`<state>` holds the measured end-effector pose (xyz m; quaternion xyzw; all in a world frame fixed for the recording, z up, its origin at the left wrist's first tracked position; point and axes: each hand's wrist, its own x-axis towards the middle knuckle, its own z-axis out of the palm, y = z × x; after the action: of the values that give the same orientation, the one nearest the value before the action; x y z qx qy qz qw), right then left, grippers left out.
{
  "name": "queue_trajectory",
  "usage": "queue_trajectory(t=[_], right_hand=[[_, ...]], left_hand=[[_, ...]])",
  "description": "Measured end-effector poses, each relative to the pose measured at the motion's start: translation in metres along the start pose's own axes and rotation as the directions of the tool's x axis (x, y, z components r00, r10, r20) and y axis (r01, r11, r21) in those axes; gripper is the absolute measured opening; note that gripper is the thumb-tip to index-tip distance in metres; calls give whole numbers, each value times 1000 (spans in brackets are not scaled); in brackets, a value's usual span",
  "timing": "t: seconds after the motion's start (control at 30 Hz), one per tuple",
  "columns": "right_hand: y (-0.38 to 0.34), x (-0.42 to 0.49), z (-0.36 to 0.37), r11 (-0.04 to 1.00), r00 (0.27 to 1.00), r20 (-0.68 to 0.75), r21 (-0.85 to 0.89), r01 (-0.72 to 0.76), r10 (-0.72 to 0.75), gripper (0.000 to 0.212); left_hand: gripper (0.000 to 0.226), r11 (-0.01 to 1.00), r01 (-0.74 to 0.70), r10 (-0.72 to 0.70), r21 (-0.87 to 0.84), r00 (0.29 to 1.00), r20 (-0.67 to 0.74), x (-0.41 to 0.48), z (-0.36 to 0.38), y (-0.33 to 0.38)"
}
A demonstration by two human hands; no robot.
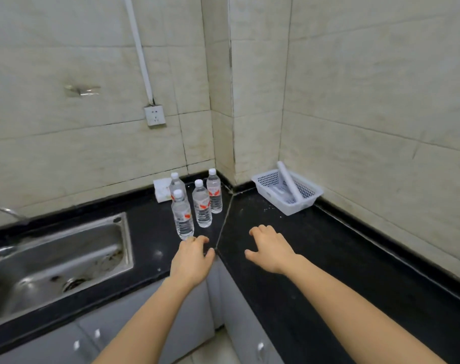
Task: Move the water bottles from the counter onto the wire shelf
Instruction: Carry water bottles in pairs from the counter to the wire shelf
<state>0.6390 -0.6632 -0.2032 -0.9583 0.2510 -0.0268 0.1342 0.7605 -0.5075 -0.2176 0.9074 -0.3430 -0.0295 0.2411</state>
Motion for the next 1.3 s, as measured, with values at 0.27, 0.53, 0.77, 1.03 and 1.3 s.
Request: queue_trajectory(t=[0.27,0.53,0.77,1.03,1.3], right_hand=[[-38,111,28,998,995,81,-27,53,-51,55],[-63,214,60,1000,994,110,-7,-3,4,54],[-76,307,64,993,995,-19,77,-93,95,46],[-84,377,66,992,993,-13,-20,-121,121,63],[-82,388,62,997,993,-92,21,-71,73,27]], left_hand=[[38,993,111,-111,-41,994,-5,81,-1,-65],[39,991,104,-103,-89,995,18,178,4,-126],[49,980,19,-31,-197,998,-62,264,0,-146],[49,989,-148,149,-27,988,32,304,12,-152],[46,970,-204,198,130,978,58,318,3,-150]])
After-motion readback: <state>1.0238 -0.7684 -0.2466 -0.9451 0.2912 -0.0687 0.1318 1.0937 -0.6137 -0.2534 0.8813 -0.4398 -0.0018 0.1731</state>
